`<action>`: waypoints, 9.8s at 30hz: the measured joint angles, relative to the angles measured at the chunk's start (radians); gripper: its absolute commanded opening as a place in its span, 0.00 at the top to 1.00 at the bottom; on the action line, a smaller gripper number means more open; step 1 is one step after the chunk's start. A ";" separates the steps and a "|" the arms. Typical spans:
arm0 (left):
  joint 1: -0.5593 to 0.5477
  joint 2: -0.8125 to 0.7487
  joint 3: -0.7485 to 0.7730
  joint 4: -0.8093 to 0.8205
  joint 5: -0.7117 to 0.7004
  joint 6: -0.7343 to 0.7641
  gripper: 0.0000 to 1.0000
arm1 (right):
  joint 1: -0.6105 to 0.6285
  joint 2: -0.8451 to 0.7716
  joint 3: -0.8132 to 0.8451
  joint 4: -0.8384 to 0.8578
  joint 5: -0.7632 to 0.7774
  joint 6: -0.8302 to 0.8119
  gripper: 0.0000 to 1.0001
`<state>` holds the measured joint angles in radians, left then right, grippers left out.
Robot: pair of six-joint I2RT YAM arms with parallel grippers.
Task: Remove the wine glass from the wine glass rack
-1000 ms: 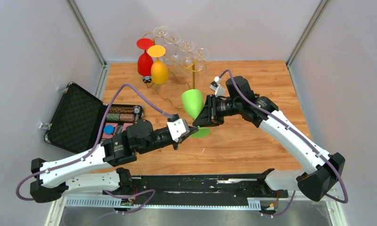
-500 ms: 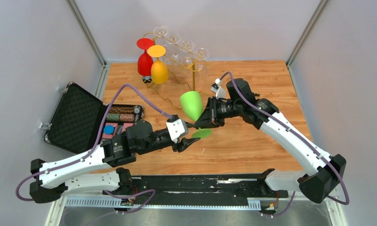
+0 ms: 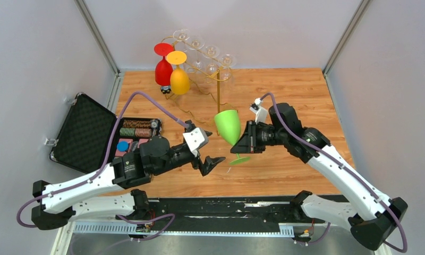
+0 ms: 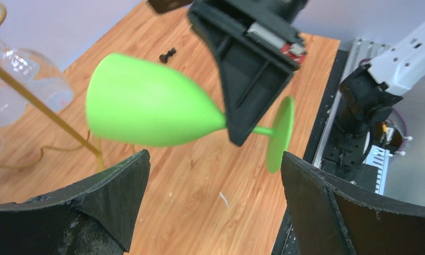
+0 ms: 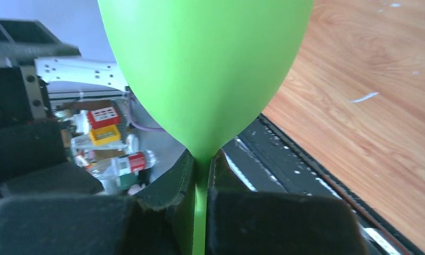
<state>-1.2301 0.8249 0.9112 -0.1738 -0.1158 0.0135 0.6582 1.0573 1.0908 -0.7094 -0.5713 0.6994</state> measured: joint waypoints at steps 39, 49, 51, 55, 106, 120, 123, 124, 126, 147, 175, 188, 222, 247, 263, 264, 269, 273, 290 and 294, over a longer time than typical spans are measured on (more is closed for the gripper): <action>0.596 0.161 0.330 -0.402 0.302 -0.628 0.00 | 0.195 -0.209 -0.129 0.138 0.290 -1.004 1.00; 0.647 0.192 0.337 -0.471 0.449 -0.648 0.02 | 0.275 -0.131 -0.127 0.211 0.381 -1.105 1.00; 0.650 0.198 0.337 -0.484 0.473 -0.648 0.06 | 0.282 -0.127 -0.127 0.225 0.393 -1.116 1.00; 0.657 0.206 0.337 -0.502 0.514 -0.648 0.14 | 0.293 -0.119 -0.126 0.258 0.420 -1.133 1.00; 0.687 0.314 0.388 -0.819 0.097 -0.458 1.00 | 0.300 -0.135 -0.094 0.248 0.730 -0.837 0.16; 0.833 0.357 0.241 -0.784 -0.018 -0.393 1.00 | 0.290 -0.073 -0.042 0.141 0.726 -0.694 0.15; 0.860 0.361 0.211 -0.768 -0.025 -0.382 1.00 | 0.290 -0.073 -0.042 0.136 0.726 -0.680 0.15; 0.865 0.363 0.203 -0.763 -0.026 -0.379 1.00 | 0.290 -0.073 -0.042 0.136 0.726 -0.677 0.15; 0.873 0.368 0.185 -0.754 -0.029 -0.373 1.00 | 0.290 -0.073 -0.042 0.133 0.726 -0.671 0.16; 0.893 0.376 0.156 -0.719 -0.077 -0.340 1.00 | 0.290 -0.056 -0.043 0.121 0.726 -0.647 0.16; 0.897 0.396 0.212 -0.774 -0.073 -0.327 0.43 | 0.289 -0.074 -0.045 0.121 0.729 -0.637 0.13; 0.897 0.373 0.378 -0.795 -0.073 -0.317 0.09 | 0.283 -0.074 -0.017 0.107 0.748 -0.636 0.08; 1.013 0.484 0.670 -0.628 0.109 -0.499 0.00 | -0.068 0.175 0.401 0.000 0.602 -0.505 0.20; 1.053 0.451 0.670 -0.621 0.296 -0.555 0.00 | -0.202 0.272 0.206 0.346 0.414 -0.420 0.34; 1.058 0.401 0.650 -0.629 0.328 -0.554 0.00 | -0.227 0.290 -0.005 0.723 0.240 -0.436 0.45; 1.059 0.399 0.650 -0.631 0.329 -0.554 0.00 | -0.227 0.293 -0.031 0.767 0.229 -0.444 0.44; 1.063 0.392 0.650 -0.637 0.328 -0.551 0.00 | -0.227 0.325 -0.141 0.979 0.167 -0.483 0.44; 1.064 0.387 0.647 -0.643 0.328 -0.549 0.00 | -0.227 0.367 -0.184 1.127 0.132 -0.500 0.46; 1.074 0.375 0.638 -0.656 0.323 -0.523 0.00 | -0.209 0.563 -0.201 1.528 0.082 -0.580 0.46; 1.075 0.373 0.638 -0.656 0.323 -0.520 0.00 | -0.204 0.592 -0.200 1.582 0.082 -0.597 0.47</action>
<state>-0.1551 1.1984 1.5494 -0.8295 0.2077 -0.5064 0.4538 1.6493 0.8909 0.8730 -0.4896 0.1024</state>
